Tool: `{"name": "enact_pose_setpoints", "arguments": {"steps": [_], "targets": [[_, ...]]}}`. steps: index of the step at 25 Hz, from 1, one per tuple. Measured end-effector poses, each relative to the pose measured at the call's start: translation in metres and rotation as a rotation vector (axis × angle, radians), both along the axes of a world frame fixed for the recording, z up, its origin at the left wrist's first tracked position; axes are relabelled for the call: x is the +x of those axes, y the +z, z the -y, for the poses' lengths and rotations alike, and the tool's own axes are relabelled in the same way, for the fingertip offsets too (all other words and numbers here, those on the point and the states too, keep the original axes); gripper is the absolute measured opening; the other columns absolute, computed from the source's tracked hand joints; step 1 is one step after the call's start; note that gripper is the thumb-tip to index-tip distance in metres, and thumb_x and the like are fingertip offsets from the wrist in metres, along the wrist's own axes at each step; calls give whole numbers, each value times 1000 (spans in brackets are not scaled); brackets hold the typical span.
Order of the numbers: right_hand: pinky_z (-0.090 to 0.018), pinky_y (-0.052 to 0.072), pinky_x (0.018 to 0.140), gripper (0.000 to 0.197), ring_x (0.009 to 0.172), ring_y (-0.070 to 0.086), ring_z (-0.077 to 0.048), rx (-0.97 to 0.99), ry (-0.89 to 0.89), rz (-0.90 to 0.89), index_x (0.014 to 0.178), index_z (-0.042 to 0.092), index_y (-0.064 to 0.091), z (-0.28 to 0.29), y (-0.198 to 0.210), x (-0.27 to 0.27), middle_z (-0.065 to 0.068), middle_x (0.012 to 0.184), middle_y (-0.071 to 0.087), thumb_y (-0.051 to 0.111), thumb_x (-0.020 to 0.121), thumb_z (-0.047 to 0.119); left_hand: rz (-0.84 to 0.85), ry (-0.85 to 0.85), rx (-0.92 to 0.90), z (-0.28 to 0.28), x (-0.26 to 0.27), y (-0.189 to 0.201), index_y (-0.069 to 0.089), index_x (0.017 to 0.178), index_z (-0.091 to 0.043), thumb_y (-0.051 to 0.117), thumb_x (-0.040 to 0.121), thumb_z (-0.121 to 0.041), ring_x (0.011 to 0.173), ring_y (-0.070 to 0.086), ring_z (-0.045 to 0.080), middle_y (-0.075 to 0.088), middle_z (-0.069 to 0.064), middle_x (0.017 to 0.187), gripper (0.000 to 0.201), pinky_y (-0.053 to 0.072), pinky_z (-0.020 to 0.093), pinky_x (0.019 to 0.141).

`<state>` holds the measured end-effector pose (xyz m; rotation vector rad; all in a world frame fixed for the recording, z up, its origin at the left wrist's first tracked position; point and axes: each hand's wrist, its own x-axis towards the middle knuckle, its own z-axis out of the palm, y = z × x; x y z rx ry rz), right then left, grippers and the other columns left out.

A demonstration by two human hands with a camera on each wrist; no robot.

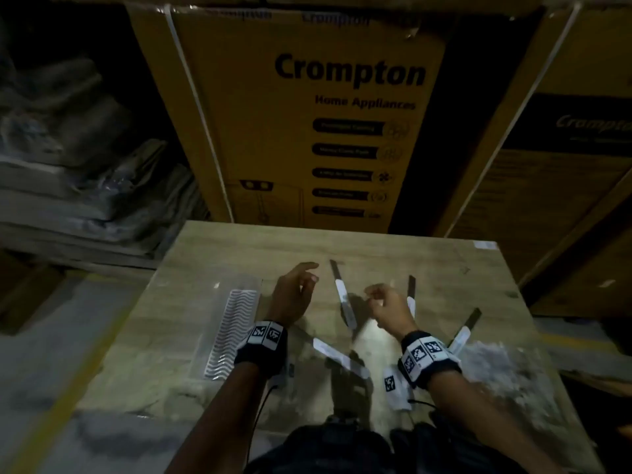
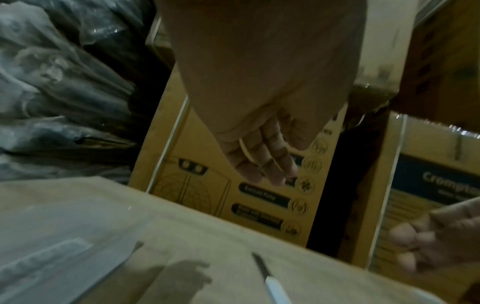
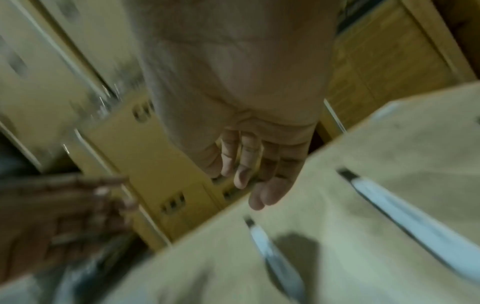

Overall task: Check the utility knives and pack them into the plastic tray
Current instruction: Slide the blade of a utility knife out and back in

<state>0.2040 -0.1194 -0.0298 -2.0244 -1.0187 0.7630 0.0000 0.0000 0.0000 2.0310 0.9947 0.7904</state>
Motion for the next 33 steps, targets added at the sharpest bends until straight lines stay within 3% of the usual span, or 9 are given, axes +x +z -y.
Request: {"name": "enact_pose_setpoints", "arguments": {"steps": [3, 6, 11, 16, 20, 23, 26, 29, 33], "targets": [[-42, 58, 81, 22, 99, 70, -37, -290, 119, 108, 99, 18, 66, -5, -23, -33, -11, 106, 74, 59, 86, 35, -100, -29, -95, -7, -20, -25, 65, 125, -14, 56, 97, -2, 94, 73, 22, 77, 9, 102, 32, 59, 43, 87], [-40, 56, 85, 33, 104, 67, -36, -485, 252, 197, 107, 10, 64, 3, -33, -52, -15, 111, 71, 62, 92, 39, -163, -70, -109, -6, -23, -34, 66, 124, -13, 57, 96, 0, 93, 73, 19, 77, 8, 102, 32, 60, 41, 87], [-41, 53, 88, 47, 117, 58, -35, -661, 292, 455, 130, 21, 53, 6, -83, -106, -8, 127, 60, 66, 88, 36, -223, -137, -170, -36, -58, -54, 66, 122, -12, 50, 95, 3, 93, 72, 23, 77, 9, 99, 35, 57, 33, 84], [-36, 48, 77, 42, 109, 63, -33, -557, 206, 357, 136, 19, 49, 28, -99, -96, -9, 122, 61, 51, 97, 35, -205, -122, -217, -29, -52, -56, 66, 121, -14, 50, 96, 0, 92, 72, 21, 77, 8, 99, 34, 55, 31, 83], [-38, 50, 73, 23, 94, 66, -38, -360, -6, 179, 98, 7, 61, 27, -88, -81, -17, 95, 69, 47, 102, 24, -146, -159, -190, -21, -35, -50, 68, 121, -13, 54, 96, -2, 88, 73, 20, 78, 9, 96, 31, 56, 30, 81], [-35, 44, 69, 20, 83, 66, -32, -113, -51, 60, 92, 16, 61, 19, -48, -58, -3, 80, 65, 47, 104, 22, -65, -177, -178, -9, -12, -39, 69, 119, -8, 57, 95, 1, 89, 73, 25, 78, 12, 98, 27, 58, 33, 82], [-51, 56, 73, 19, 79, 69, -31, 113, -45, -55, 90, 35, 55, 20, 8, -35, 3, 82, 64, 42, 102, 41, 48, -151, -164, 5, 15, -19, 71, 116, -7, 58, 97, -6, 97, 73, 27, 76, 12, 105, 23, 59, 39, 90], [-55, 58, 68, 22, 72, 68, -31, 243, -47, -133, 103, 20, 58, 36, 62, -18, -15, 90, 67, 43, 106, 36, 198, -111, -228, 25, 45, 13, 71, 114, -6, 57, 101, -10, 92, 73, 27, 76, 11, 99, 20, 60, 43, 85], [-48, 56, 59, 20, 65, 61, -34, 349, 36, -255, 106, 7, 54, 64, 112, -9, -29, 94, 61, 43, 109, 23, 368, -90, -267, 62, 69, 69, 71, 113, -9, 55, 104, -14, 80, 73, 10, 77, 7, 96, 19, 55, 21, 70]]}}
